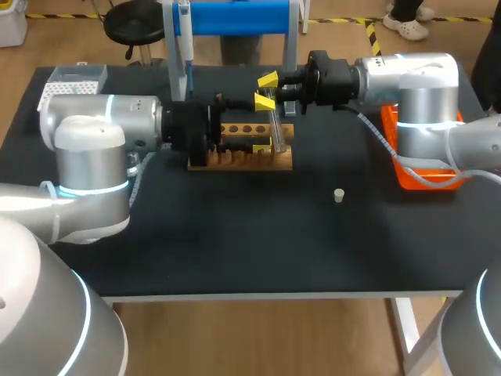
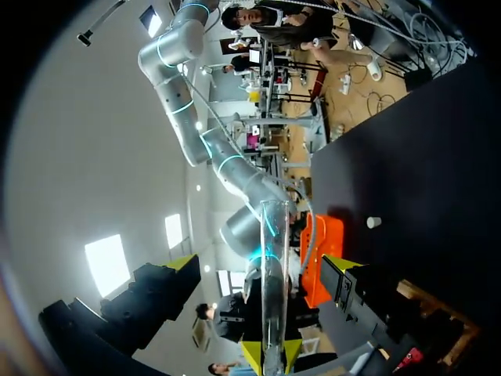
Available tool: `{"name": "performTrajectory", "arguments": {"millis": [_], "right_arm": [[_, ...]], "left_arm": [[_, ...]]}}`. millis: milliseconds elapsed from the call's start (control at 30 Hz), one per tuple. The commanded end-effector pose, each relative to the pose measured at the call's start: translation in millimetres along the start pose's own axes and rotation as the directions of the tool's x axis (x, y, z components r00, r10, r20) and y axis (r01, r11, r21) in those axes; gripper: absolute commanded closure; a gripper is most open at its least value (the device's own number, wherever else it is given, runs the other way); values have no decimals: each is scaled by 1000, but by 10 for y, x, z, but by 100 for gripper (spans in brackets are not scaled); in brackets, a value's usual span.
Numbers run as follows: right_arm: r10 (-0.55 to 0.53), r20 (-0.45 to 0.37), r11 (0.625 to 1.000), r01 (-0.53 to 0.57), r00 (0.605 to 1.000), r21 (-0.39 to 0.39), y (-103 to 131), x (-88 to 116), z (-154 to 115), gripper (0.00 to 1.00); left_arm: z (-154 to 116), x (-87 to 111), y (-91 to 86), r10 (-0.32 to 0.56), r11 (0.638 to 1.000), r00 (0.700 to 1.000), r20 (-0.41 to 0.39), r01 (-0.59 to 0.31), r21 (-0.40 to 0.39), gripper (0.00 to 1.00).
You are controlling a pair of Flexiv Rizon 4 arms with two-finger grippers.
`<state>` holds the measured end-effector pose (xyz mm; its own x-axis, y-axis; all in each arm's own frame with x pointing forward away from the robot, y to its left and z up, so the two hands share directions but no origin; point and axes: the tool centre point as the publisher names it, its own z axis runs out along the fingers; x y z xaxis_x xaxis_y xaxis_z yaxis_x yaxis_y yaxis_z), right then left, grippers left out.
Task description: Invert the test tube, pick up the pipette, mount the tip to pipette, aspirate from beaker and dispense into the tube, eject the tip, return the pipette, and cap with the stopper.
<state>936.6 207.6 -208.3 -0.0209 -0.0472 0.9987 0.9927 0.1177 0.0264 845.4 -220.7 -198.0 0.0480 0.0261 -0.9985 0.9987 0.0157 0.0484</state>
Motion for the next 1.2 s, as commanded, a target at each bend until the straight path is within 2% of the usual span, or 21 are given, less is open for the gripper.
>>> {"name": "performTrajectory", "arguments": {"millis": [33,300,367,467,700,733,767,1067,1200], "right_arm": [[0,2,1000,0,1000,3,7,4,-7,100],[0,2,1000,0,1000,3,7,4,-7,100],[0,2,1000,0,1000,3,7,4,-7,100],[0,2,1000,0,1000,3,7,4,-7,100],[0,2,1000,0,1000,3,7,4,-7,100],[0,2,1000,0,1000,3,7,4,-7,100],[0,2,1000,0,1000,3,7,4,-7,100],[0,2,1000,0,1000,3,7,4,-7,100],[0,2,1000,0,1000,3,7,4,-7,100]], "left_arm": [[106,18,59,2,1000,1000,3,-2,7,0],[189,15,73,2,1000,1000,3,-2,3,2],[204,15,78,2,1000,1000,2,-2,0,18],[216,11,81,0,1000,1000,3,0,0,29],[229,15,84,-8,1000,1000,3,9,-5,38],[230,16,84,-10,1000,1000,5,10,-6,46],[229,17,83,-11,1000,1000,6,11,-9,49],[213,30,74,-21,1000,1000,10,21,-20,54],[199,28,74,-22,999,1000,15,22,-23,61]]}}
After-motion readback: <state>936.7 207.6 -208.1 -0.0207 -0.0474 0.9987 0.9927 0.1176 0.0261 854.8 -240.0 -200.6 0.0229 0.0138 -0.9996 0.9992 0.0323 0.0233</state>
